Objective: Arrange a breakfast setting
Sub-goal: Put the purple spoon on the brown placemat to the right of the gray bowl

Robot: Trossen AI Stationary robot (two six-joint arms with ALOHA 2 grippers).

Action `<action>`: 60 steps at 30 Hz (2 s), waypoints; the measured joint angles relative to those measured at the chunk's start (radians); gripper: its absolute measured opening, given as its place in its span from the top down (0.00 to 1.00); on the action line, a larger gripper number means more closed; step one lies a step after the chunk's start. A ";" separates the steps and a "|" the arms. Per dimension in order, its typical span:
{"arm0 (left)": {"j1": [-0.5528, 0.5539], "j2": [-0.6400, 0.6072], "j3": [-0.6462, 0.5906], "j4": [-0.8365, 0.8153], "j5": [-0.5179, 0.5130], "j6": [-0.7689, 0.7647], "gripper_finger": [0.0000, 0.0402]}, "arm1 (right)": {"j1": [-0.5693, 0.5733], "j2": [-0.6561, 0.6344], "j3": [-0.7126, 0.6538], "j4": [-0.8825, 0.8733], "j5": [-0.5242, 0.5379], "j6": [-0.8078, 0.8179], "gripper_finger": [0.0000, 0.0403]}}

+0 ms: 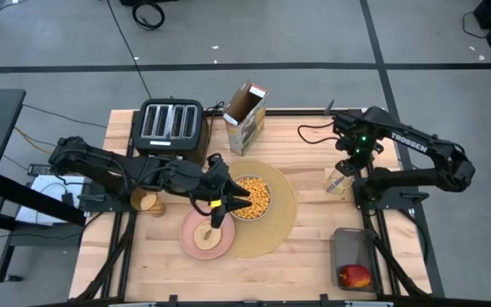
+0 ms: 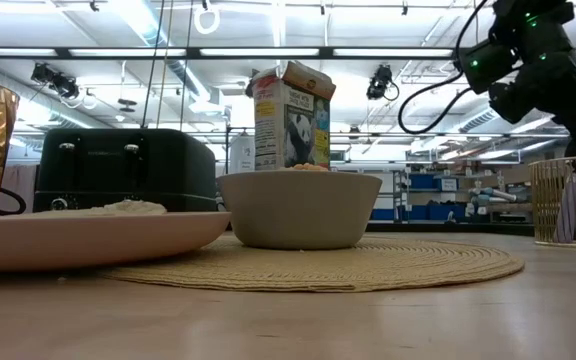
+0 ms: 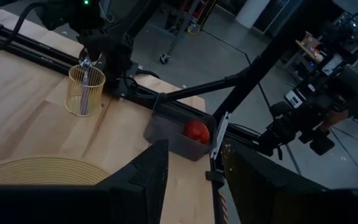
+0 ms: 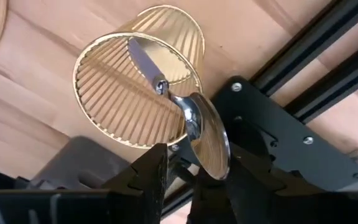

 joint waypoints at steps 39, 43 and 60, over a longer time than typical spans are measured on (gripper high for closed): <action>0.000 0.000 0.000 0.004 -0.004 0.012 0.61 | 0.001 -0.031 0.343 0.000 0.211 -0.225 0.97; 0.008 0.000 0.000 0.006 -0.031 -0.017 0.61 | 0.011 -0.031 0.432 0.000 0.218 -0.318 0.97; 0.073 0.059 0.001 0.109 -0.110 -0.073 0.61 | 0.330 0.110 0.493 0.015 -0.027 -0.505 0.97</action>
